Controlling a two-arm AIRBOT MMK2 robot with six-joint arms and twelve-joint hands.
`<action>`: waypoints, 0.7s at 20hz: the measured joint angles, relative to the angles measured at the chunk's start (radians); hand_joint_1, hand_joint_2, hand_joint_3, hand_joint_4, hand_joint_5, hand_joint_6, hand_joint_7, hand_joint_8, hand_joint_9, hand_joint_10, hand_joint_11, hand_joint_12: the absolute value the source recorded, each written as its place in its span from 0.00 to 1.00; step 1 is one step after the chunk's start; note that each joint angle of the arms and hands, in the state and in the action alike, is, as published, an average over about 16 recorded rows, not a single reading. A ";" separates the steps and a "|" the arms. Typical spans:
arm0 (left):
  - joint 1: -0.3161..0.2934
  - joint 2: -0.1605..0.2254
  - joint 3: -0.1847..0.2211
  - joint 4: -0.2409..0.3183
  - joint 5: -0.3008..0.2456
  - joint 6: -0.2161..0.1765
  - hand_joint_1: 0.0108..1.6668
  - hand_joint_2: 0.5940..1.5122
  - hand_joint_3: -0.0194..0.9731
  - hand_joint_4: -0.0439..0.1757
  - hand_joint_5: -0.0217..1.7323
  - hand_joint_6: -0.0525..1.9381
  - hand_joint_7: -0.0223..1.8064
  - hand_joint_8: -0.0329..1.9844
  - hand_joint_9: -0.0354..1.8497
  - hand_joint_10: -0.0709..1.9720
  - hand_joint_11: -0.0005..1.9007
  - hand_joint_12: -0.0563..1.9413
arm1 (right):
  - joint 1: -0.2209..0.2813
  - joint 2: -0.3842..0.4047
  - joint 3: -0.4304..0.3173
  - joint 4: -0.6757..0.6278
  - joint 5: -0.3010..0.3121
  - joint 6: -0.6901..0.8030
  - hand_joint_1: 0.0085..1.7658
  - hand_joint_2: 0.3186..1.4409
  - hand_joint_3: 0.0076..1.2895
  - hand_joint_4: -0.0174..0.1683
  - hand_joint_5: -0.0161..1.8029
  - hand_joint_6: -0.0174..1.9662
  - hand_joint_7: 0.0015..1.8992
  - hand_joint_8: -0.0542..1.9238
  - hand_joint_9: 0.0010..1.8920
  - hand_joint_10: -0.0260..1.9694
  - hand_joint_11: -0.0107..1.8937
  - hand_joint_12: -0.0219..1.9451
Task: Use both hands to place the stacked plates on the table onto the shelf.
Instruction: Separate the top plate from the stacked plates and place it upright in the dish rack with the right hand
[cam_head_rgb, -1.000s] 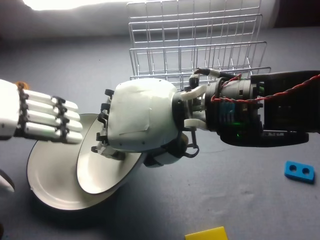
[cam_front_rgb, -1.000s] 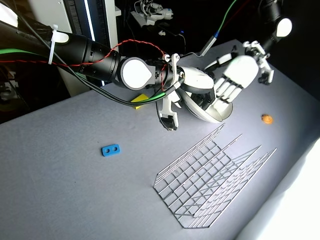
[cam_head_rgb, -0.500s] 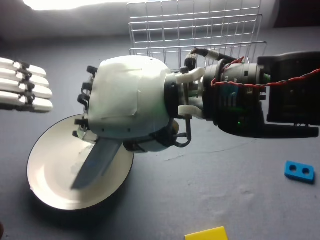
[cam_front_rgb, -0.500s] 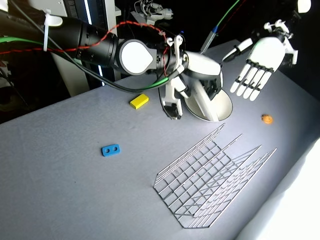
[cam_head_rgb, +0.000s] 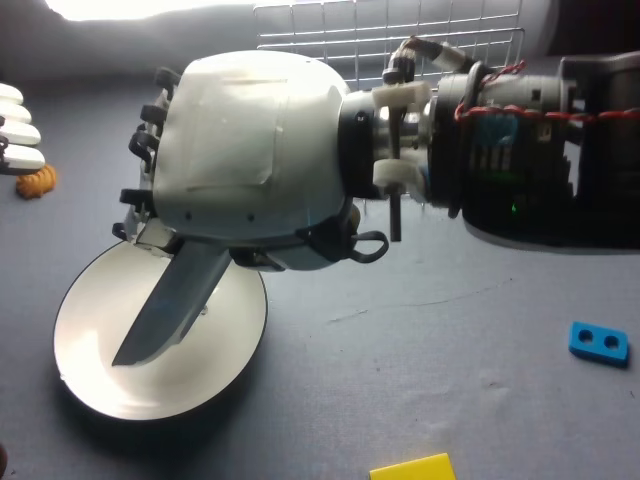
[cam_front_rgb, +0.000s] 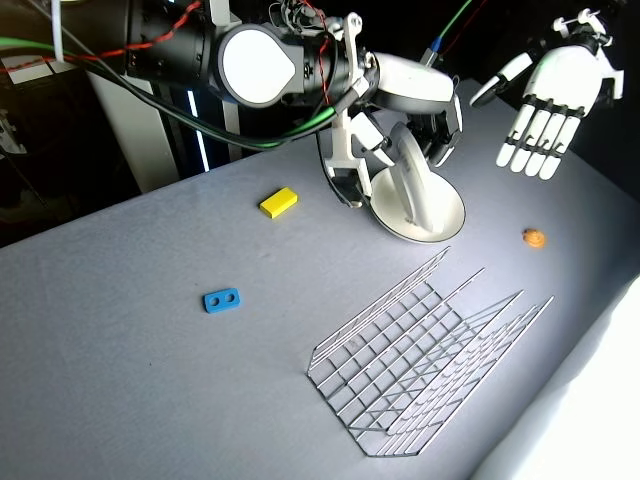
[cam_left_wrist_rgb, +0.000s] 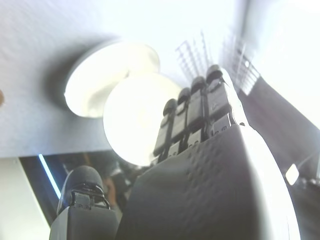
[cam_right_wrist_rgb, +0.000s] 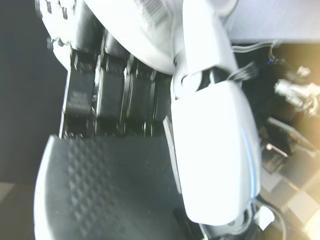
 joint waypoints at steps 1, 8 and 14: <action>-0.001 0.002 0.004 0.000 0.002 -0.001 0.00 0.53 0.03 0.20 0.02 0.03 0.02 0.01 0.03 0.04 0.01 0.03 | 0.012 0.009 -0.004 -0.012 -0.001 0.035 0.75 0.62 0.01 0.08 0.49 0.52 0.53 0.47 0.51 0.56 0.42 0.60; 0.003 0.005 0.018 0.001 0.010 -0.003 0.00 0.53 0.03 0.20 0.02 0.03 0.02 0.01 0.03 0.04 0.01 0.03 | 0.100 0.063 0.013 -0.180 0.018 0.438 0.75 0.62 0.01 0.07 0.49 0.51 0.53 0.47 0.51 0.56 0.42 0.60; 0.005 0.005 0.014 0.008 0.009 -0.003 0.00 0.53 0.03 0.20 0.02 0.03 0.02 0.01 0.03 0.04 0.01 0.03 | 0.179 0.111 0.053 -0.362 0.028 0.879 0.75 0.62 0.01 0.06 0.49 0.50 0.53 0.46 0.52 0.57 0.43 0.60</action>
